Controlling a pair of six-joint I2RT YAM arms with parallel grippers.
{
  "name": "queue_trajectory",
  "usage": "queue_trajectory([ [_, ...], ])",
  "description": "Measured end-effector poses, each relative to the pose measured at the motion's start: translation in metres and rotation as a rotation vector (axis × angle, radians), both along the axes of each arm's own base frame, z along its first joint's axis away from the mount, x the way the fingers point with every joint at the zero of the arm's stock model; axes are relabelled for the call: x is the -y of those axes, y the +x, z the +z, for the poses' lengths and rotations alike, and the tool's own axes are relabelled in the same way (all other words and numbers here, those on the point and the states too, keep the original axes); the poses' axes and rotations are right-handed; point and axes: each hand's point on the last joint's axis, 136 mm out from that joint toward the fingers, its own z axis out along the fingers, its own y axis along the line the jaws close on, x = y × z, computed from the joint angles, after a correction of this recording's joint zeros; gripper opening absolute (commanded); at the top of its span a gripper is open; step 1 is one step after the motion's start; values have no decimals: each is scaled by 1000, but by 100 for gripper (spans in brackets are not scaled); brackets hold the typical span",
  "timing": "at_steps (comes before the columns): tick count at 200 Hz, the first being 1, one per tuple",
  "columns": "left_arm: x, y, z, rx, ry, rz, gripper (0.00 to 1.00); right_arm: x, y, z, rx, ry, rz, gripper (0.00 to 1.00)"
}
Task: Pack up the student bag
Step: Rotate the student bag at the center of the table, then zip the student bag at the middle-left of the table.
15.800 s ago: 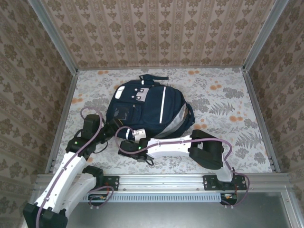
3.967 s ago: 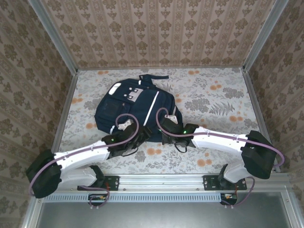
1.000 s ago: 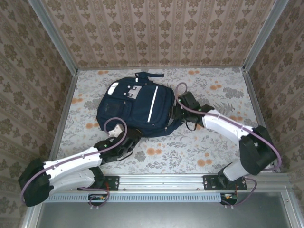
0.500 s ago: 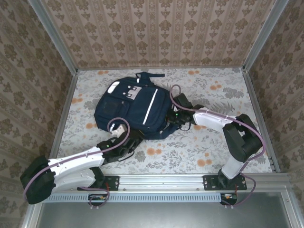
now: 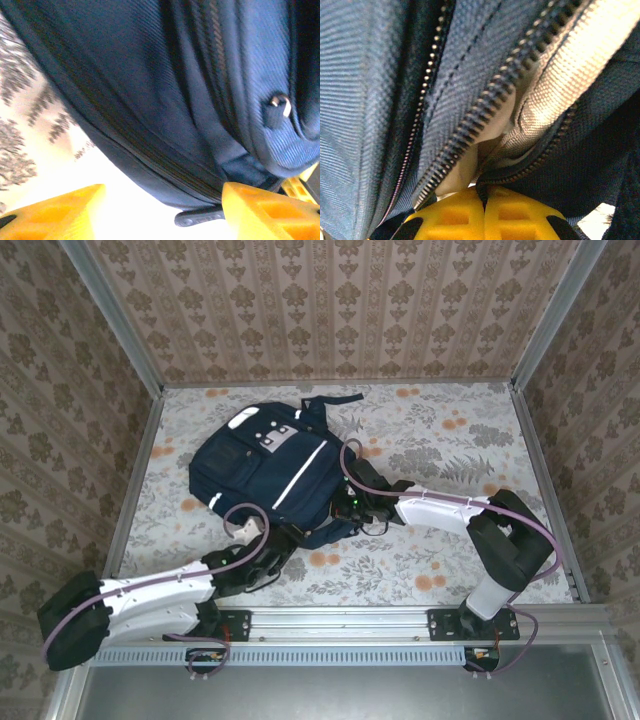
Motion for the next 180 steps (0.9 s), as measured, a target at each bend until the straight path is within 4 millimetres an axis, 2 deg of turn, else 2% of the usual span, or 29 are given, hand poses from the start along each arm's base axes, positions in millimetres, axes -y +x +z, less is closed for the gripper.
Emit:
queue_trajectory([
  [28, -23, 3, -2, 29, -23, 79, 67, -1, 0, 0, 0, 2, 0, 5],
  [66, -49, 25, 4, 81, -55, 199, 67, -2, -1, 0, 0, 1, 3, 5],
  [86, -50, 31, 2, 82, -41, 200, 67, -2, -1, 0, 0, 1, 4, 5],
  [111, -44, 32, -13, 49, -9, 176, 61, -2, -1, 0, 1, 0, 3, 6],
  [121, -41, 32, -18, 35, -1, 166, 54, -2, -1, 0, 2, -2, 3, 6],
  [133, -37, 34, -21, 27, 1, 161, 34, -2, -1, 0, 2, -3, 3, 6],
  [145, -32, 36, -18, 34, -6, 153, 21, -1, -1, 0, 3, -3, 2, 7],
  [162, -29, 39, -12, 42, -18, 154, 0, -1, -2, 0, 4, -8, 4, 16],
  [180, -31, 38, -6, 44, -11, 154, 0, 2, -4, 2, 7, -23, 5, 30],
])
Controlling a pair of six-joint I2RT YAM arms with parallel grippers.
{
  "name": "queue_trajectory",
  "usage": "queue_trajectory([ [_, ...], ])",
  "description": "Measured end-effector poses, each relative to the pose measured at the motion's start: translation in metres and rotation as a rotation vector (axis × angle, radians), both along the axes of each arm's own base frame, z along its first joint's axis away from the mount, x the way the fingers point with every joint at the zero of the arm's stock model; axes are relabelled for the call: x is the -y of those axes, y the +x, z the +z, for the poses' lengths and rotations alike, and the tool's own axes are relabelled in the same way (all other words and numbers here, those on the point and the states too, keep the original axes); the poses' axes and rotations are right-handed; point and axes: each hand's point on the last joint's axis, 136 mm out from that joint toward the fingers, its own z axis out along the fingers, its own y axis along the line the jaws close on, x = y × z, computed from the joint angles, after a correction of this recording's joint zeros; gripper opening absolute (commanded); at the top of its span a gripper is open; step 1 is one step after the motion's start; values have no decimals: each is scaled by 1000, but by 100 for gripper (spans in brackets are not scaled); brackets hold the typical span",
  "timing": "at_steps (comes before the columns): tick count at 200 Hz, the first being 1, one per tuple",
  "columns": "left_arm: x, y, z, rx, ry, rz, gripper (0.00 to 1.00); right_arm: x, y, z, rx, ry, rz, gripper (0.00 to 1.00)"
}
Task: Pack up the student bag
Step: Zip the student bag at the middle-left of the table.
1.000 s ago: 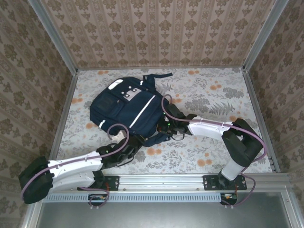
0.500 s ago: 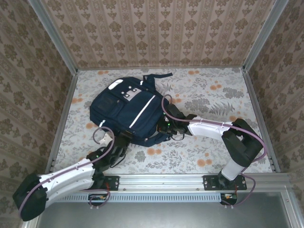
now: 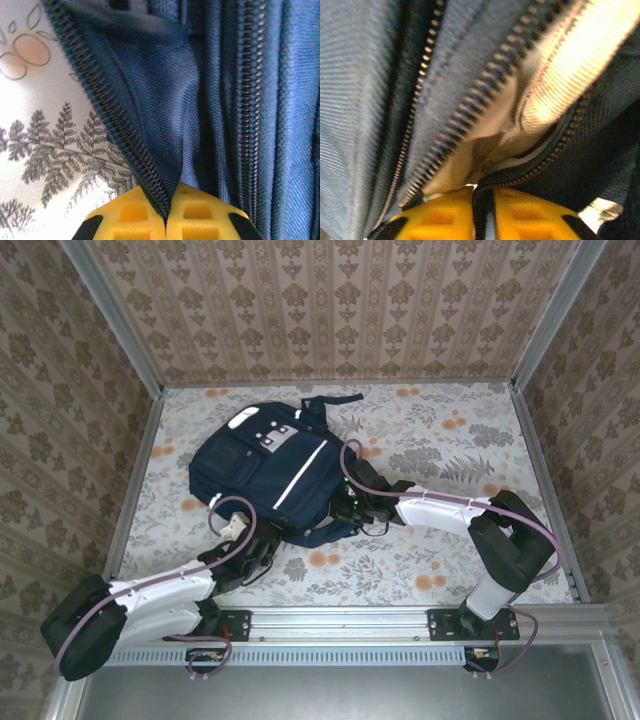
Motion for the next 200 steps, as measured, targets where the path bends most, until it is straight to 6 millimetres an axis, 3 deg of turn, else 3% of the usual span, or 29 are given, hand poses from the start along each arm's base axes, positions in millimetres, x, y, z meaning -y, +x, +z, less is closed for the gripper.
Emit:
queue_trajectory([
  [13, -2, -1, 7, 7, -3, 3, 0, 6, -2, 5, 17, -26, 0, 42],
  [58, -4, -4, 18, 2, 16, -5, 0, 25, -21, 38, 122, -180, 27, 38],
  [89, 0, -7, 19, -3, 37, -24, 0, 13, -45, 66, 202, -265, 104, 36],
  [124, 8, -5, 26, 4, 47, -44, 0, -12, -68, 87, 243, -290, 186, 21],
  [151, 12, -4, 30, 12, 49, -56, 0, -32, -75, 75, 222, -296, 228, 18],
  [200, 12, -4, 30, 14, 51, -61, 0, -49, -82, 43, 131, -300, 264, 18],
])
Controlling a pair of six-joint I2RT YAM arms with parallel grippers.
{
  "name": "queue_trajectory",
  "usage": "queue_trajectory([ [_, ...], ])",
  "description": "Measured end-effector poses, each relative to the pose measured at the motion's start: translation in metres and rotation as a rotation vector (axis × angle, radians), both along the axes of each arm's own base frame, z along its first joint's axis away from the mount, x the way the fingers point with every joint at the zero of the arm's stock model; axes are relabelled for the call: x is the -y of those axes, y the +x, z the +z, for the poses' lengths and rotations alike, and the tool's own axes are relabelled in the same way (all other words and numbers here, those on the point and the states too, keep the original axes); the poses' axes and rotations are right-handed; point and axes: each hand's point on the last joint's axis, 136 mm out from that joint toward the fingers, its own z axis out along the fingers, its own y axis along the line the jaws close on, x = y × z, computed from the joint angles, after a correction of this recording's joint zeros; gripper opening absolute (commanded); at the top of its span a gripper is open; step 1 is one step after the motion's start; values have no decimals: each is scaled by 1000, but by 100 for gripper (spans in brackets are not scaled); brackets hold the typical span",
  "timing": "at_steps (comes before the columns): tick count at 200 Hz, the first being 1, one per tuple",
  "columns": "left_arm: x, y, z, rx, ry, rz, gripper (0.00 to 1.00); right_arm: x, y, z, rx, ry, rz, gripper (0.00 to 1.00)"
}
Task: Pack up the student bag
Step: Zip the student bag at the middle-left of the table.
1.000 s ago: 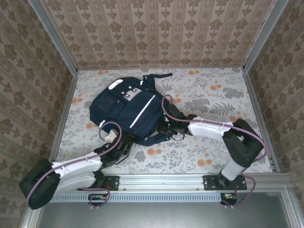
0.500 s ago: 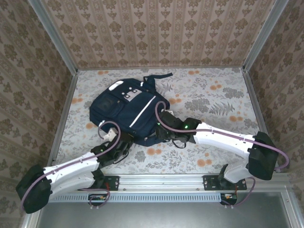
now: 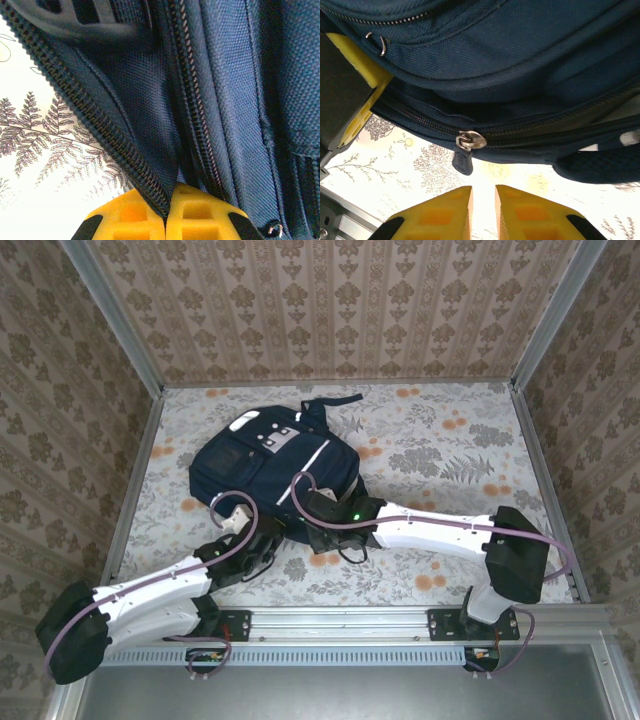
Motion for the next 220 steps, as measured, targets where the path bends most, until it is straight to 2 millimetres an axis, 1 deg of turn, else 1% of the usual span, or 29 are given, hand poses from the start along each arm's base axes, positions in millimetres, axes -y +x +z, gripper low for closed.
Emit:
queue_trajectory([
  [26, 0, 0, 0, 0, 0, 0, 0, -15, 0, 0, -21, 46, 12, 17],
  [64, 0, 0, 0, 0, 0, 0, 0, -22, 2, -2, -33, 58, 4, 18],
  [100, 0, 0, 0, 1, 1, -1, 0, -20, 4, -15, -56, 13, -12, 21],
  [110, 0, 0, 0, 1, 2, -2, 0, -18, 4, -18, -61, -5, -18, 25],
  [116, 0, 0, 0, 1, 2, -2, 0, -17, 4, -20, -63, -15, -24, 25],
  [157, 0, 0, 0, 3, 3, 0, 0, -13, 12, -20, -42, -54, -61, 30],
  [174, 0, 0, 0, 3, 3, 0, 0, -13, 14, -21, -36, -59, -66, 36],
  [206, 0, 0, 0, 3, 3, 0, 0, -17, 19, -24, -28, -73, -76, 38],
  [216, 0, 0, 0, 4, 3, 0, 0, -17, 20, -26, -28, -81, -78, 37],
  [220, 0, 0, 0, 3, 3, 0, 0, -17, 21, -26, -27, -83, -80, 34],
])
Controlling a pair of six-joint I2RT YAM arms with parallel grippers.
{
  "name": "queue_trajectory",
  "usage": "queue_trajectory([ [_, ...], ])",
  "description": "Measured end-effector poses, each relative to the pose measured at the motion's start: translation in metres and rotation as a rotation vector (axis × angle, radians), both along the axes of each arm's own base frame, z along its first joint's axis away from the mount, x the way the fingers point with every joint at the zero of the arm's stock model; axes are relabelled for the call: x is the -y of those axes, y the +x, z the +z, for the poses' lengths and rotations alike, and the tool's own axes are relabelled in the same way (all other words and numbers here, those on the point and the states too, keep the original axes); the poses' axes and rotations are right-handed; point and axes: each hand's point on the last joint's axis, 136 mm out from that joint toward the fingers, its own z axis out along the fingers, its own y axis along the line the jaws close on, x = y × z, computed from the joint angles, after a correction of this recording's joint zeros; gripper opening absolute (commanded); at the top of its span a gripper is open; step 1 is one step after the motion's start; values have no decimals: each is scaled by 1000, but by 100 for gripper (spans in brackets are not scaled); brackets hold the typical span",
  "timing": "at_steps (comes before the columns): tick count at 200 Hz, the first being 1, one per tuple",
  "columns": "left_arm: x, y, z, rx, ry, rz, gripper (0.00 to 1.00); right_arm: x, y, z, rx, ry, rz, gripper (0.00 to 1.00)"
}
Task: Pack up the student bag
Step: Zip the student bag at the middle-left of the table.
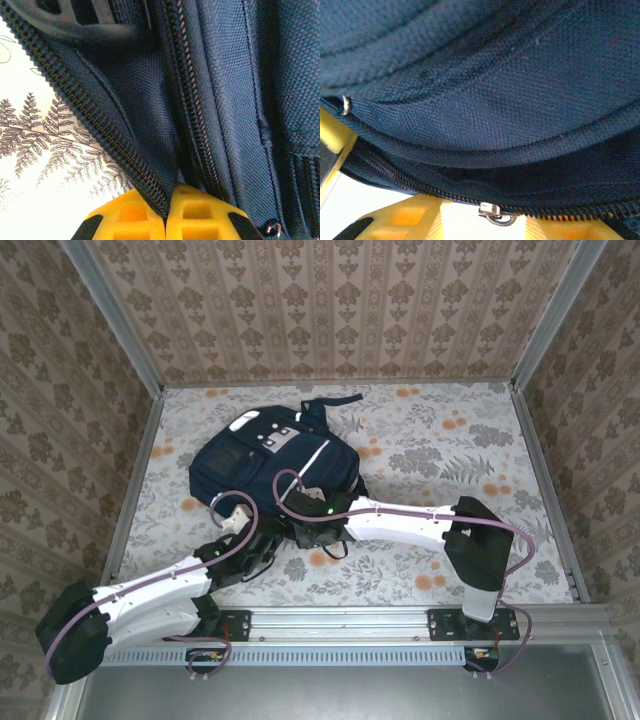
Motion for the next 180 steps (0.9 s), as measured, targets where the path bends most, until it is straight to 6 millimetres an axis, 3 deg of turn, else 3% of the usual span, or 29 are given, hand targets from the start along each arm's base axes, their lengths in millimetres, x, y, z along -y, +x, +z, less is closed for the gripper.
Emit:
queue_trajectory([
  [10, 0, 0, 0, 0, 0, 0, 0, 1, 1, 0, 4, -9, 0, 25],
  [57, 0, 0, 2, 4, -5, 0, 0, 7, 5, -1, 29, -37, -16, 11],
  [94, 0, 0, 5, 11, -15, 1, 0, 9, 5, -1, 38, -32, -15, 9],
  [180, -18, -3, 28, 7, -103, 19, 0, 32, 13, 24, 59, 127, -58, 9],
])
